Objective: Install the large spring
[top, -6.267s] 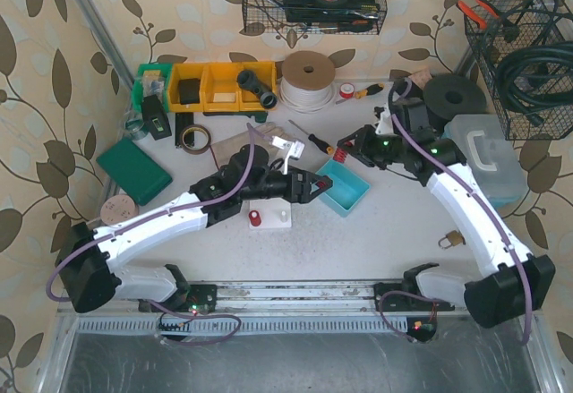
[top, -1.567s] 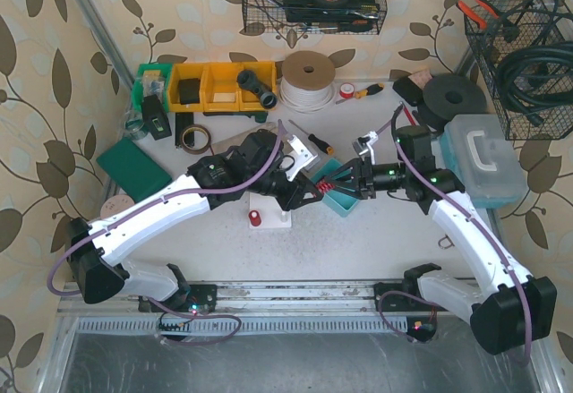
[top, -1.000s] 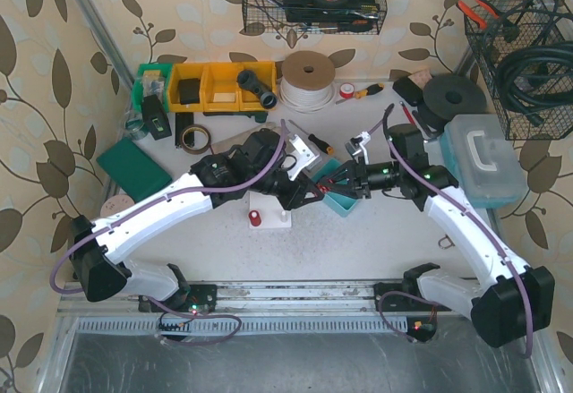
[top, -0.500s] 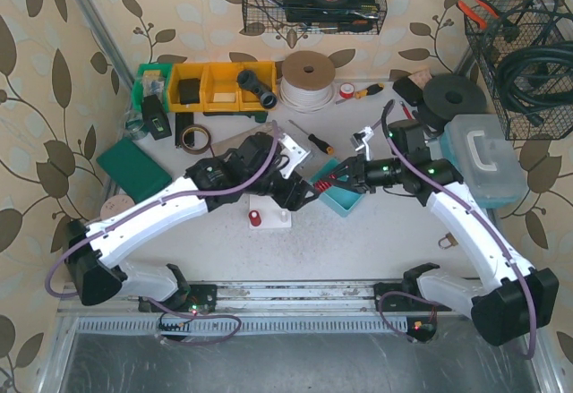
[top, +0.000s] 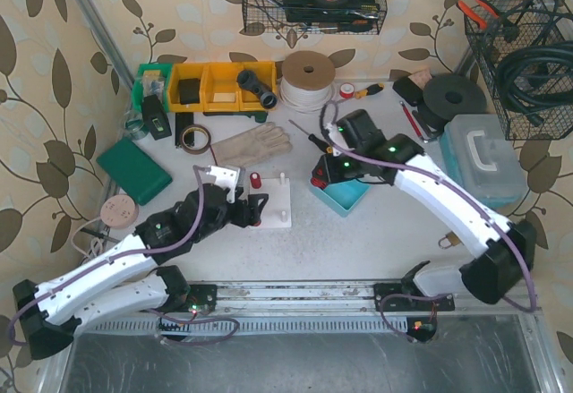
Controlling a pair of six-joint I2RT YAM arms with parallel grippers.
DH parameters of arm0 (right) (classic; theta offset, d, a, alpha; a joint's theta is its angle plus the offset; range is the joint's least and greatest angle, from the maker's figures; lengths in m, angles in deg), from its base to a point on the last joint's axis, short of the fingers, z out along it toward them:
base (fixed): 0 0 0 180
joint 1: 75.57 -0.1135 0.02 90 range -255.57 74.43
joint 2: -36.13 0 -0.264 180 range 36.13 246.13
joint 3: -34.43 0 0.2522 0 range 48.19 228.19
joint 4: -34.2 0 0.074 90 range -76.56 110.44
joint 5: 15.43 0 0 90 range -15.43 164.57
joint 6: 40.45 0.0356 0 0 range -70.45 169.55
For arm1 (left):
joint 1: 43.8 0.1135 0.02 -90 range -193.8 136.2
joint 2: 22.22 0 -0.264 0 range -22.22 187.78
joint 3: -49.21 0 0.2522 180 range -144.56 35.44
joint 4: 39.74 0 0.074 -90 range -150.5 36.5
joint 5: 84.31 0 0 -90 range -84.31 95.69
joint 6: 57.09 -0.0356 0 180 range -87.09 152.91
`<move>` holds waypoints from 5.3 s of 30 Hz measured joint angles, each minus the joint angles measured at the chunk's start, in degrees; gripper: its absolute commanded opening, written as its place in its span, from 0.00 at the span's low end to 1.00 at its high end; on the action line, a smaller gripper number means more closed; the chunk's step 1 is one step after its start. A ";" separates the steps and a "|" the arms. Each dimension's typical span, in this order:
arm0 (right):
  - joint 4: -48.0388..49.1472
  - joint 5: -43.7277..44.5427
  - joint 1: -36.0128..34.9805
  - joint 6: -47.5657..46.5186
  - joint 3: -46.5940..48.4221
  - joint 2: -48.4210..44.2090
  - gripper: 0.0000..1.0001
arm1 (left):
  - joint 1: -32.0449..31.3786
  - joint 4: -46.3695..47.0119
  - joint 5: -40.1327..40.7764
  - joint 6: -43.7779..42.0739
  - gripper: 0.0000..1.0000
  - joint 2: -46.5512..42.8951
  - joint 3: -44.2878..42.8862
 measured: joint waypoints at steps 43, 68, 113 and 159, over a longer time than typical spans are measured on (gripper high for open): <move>7.32 28.48 -14.16 -4.90 20.96 36.68 0.00 | 0.37 9.40 15.45 14.60 0.94 -16.94 24.72; 11.82 32.89 -14.93 -1.92 14.99 36.89 0.00 | 0.37 9.46 15.47 14.67 0.94 -16.57 24.72; 16.11 33.94 -15.21 2.03 8.04 32.04 0.00 | 0.37 9.90 15.52 14.67 0.94 -18.27 24.74; 15.10 37.11 -17.75 5.09 2.05 24.50 0.00 | 0.37 10.78 15.52 14.64 0.94 -20.28 25.70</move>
